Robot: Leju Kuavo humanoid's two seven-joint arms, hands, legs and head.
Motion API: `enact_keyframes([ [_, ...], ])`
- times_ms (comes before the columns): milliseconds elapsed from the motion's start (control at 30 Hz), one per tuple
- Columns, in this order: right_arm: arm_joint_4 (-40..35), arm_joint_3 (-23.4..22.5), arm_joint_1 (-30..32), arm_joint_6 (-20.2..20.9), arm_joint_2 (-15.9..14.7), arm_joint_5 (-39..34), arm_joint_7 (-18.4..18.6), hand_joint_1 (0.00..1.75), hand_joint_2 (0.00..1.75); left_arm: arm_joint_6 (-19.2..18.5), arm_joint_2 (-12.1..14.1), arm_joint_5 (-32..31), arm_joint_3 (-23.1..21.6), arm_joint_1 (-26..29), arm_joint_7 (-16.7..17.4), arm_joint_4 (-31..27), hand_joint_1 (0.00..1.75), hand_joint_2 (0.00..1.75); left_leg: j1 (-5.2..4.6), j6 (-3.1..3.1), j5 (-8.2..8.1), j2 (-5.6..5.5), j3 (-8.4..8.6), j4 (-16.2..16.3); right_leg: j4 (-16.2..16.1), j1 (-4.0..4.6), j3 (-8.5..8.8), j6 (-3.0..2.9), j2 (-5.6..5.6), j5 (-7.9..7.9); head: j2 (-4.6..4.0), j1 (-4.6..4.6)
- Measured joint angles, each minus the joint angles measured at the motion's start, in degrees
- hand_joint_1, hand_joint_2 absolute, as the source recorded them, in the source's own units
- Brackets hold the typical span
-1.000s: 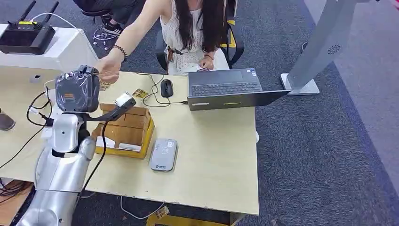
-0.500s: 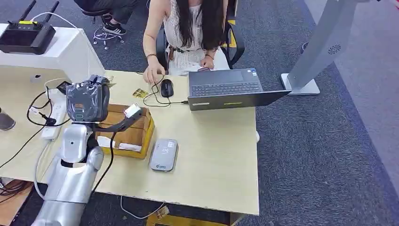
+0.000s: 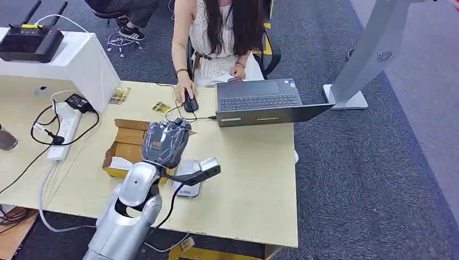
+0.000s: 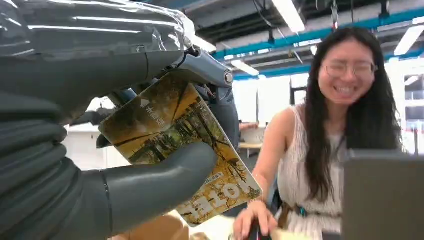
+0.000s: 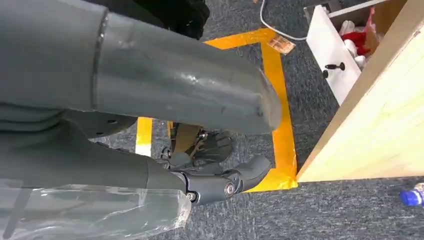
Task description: Pass the card to the sensor for recognition and then transmit it.
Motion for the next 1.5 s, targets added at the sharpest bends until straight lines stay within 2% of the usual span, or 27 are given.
enact_keyframes([
  [167, 0.00, -0.28, 0.01, -0.35, 0.00, 0.00, 0.79, 0.00, 0.00, -3.12, -0.96, -1.27, -0.50, 0.33, 5.64, 3.78, 1.75, 1.75, 0.01, 0.00, 0.00, 0.01, -0.01, -0.01, 0.01, 0.01, -0.02, 0.00, 0.02, -0.01, 0.00, -0.02],
  [500, 0.00, -0.39, 0.21, -0.37, 0.00, 0.00, 0.81, 0.00, 0.00, -3.45, -1.53, -1.42, -0.52, 0.40, 6.49, 7.14, 1.75, 1.75, 0.00, 0.00, 0.00, 0.01, -0.03, -0.01, 0.00, 0.01, -0.02, 0.01, 0.01, -0.01, 0.00, 0.00],
  [700, 0.00, -0.42, 0.37, -1.07, 0.00, 0.63, 1.44, 0.00, 0.00, -4.96, -1.55, -1.49, -0.50, 0.39, 9.33, 8.81, 1.75, 1.75, 0.00, 0.00, 0.00, 0.01, -0.03, -0.01, 0.01, 0.01, -0.02, 0.01, 0.01, -0.01, 0.00, -0.02],
  [1033, 0.00, -0.44, 0.39, -1.07, 0.00, 0.90, 1.53, 0.00, 0.00, -5.48, -1.55, -1.42, -0.50, 0.39, 9.48, 9.44, 1.75, 1.75, 0.00, 0.00, 0.00, 0.01, -0.03, -0.01, 0.01, 0.01, -0.02, 0.01, 0.01, -0.01, 0.00, 0.00],
  [1133, 0.00, -0.44, 0.38, -1.11, 0.00, 1.27, 1.84, 0.00, 0.00, -7.82, -1.53, -0.70, -0.50, 0.36, 9.33, 11.23, 1.75, 1.75, 0.00, 0.00, 0.00, 0.01, -0.03, -0.02, 0.01, 0.01, -0.02, 0.01, 0.01, -0.01, 0.00, -0.02],
  [1200, 0.00, -0.44, 0.36, -1.09, 0.00, 1.92, 2.34, 0.00, 0.00, -11.84, -1.44, 1.03, -0.50, 0.19, 9.22, 14.02, 1.75, 1.75, 0.00, 0.00, 0.00, 0.00, -0.04, -0.01, 0.01, 0.01, -0.02, 0.01, 0.00, -0.01, 0.00, 0.00],
  [1500, 0.00, -0.44, 0.31, -1.09, 0.02, 2.08, 2.56, 0.00, 0.00, -13.75, -1.03, 3.21, -0.50, -1.47, 7.62, 16.76, 1.75, 1.75, 0.00, 0.00, 0.00, -0.01, -0.01, -0.02, 0.01, 0.01, 0.02, 0.01, -0.02, -0.01, 0.00, -0.02],
])
